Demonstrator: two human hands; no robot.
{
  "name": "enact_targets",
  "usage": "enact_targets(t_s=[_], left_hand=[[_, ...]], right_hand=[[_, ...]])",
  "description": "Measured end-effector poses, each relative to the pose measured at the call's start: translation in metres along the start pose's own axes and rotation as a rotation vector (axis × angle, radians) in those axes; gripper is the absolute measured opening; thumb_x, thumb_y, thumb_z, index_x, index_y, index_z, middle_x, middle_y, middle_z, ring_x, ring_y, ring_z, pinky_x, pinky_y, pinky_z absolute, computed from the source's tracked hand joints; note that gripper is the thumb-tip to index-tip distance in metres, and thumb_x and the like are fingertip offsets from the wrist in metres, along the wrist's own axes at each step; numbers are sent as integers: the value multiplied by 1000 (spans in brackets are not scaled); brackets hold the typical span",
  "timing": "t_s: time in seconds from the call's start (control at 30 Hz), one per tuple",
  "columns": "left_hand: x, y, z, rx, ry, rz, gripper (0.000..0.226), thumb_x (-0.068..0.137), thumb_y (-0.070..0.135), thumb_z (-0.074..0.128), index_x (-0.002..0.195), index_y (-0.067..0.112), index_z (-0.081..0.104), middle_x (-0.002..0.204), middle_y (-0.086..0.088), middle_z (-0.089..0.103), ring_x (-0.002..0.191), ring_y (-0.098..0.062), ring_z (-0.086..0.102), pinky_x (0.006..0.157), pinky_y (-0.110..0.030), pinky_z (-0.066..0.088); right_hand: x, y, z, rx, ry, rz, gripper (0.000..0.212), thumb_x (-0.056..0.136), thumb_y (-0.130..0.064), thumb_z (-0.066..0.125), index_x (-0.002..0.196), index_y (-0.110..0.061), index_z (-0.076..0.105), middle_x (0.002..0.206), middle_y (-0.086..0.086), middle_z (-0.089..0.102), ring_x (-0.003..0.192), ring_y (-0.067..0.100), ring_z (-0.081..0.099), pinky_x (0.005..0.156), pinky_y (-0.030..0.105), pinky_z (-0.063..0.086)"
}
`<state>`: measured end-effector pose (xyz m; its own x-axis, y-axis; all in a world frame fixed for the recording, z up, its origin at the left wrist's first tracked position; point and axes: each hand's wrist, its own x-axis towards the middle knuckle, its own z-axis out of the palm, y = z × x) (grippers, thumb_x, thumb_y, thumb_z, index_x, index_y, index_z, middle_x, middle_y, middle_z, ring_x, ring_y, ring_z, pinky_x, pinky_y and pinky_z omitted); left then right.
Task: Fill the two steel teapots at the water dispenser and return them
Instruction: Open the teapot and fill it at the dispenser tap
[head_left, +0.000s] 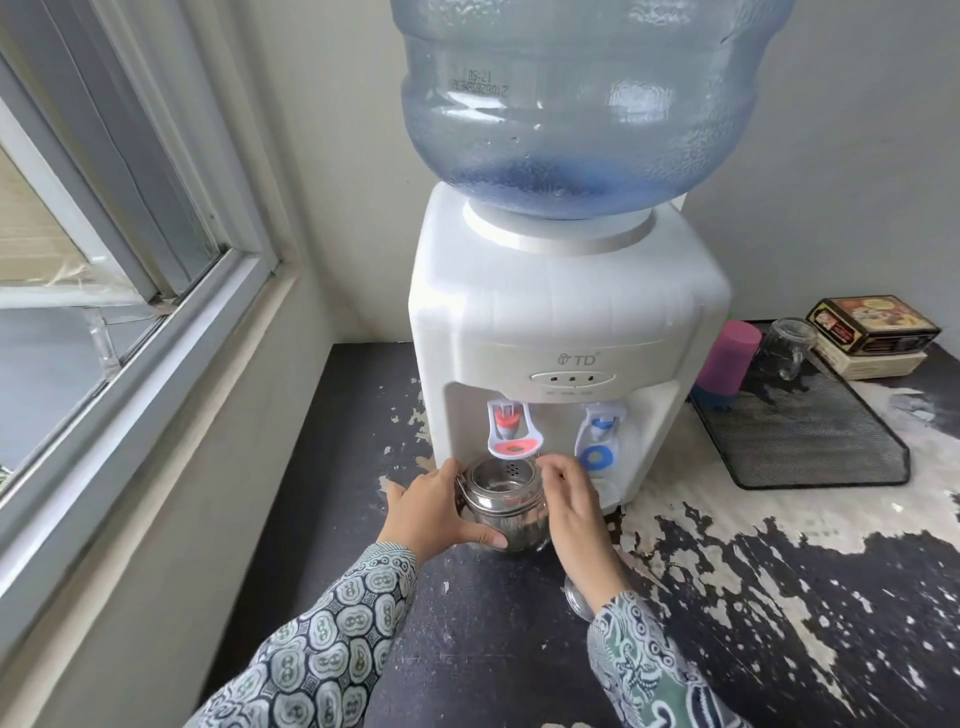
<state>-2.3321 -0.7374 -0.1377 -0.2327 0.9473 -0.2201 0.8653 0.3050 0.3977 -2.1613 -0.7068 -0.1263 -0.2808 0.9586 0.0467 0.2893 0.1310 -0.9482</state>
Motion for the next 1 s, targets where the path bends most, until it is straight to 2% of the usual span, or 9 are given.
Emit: enact_targets(t_s=[0.03,0.1,0.23,0.43,0.53,0.67,0.73,0.87,1.0], left_hand=[[0,0,0,2,0,3,107,37,82,65,124,24,40,117,6,63,114,-19,54,104,-57,26],[0,1,-1,2,1,6,108,37,82,64,124,25,40,118,7,62,116,-19,53,104,-56,26],[0,1,-2,-3,2,13,107,36,82,64,124,25,40,120,8,62,116,-18,54,104,-56,26],[1,0,-1,6,2,29,109,35,85,61,123,25,39,122,8,61,116,-17,54,102,-51,28],[2,-1,0,22,7,39,113,31,89,54,122,25,39,122,8,60,117,-17,54,99,-46,31],[2,-1,-2,39,13,50,120,24,95,41,122,26,39,124,8,59,117,-16,53,94,-43,31],[2,-1,-3,62,22,52,121,23,95,39,122,26,38,124,8,59,118,-16,53,94,-42,32],[1,-1,-4,123,42,49,118,26,95,42,124,29,36,122,6,61,113,-21,56,94,-43,40],[-2,1,-8,79,-3,24,112,33,90,56,125,32,33,119,4,63,109,-24,58,88,-43,47]], right_hand=[[-3,7,3,-42,-36,-3,25,93,-35,41,109,-19,51,111,-1,53,107,17,50,99,41,40],[-8,15,8,-104,-101,-23,29,94,-26,43,123,-24,44,127,-1,45,120,13,42,107,38,33],[-10,16,7,-116,-142,-28,37,93,-27,46,129,-29,38,144,1,33,135,13,29,113,39,27],[-9,16,4,-168,-179,-40,41,94,-28,45,133,-29,33,146,-3,30,134,7,28,108,21,25],[-9,17,5,-199,-177,-45,43,94,-30,43,135,-28,30,150,-2,26,137,9,24,111,24,24],[-9,18,4,-251,-187,-55,45,95,-31,41,137,-28,26,152,-1,20,139,10,21,108,19,22],[-9,17,4,-276,-195,-55,47,95,-33,39,138,-27,24,153,-1,19,140,12,21,109,23,23],[-11,15,5,-331,-183,-75,48,95,-34,38,139,-24,23,154,1,18,140,15,23,111,30,28],[-11,16,6,-394,-176,-72,52,95,-37,36,142,-24,18,155,2,14,140,17,22,110,32,31]])
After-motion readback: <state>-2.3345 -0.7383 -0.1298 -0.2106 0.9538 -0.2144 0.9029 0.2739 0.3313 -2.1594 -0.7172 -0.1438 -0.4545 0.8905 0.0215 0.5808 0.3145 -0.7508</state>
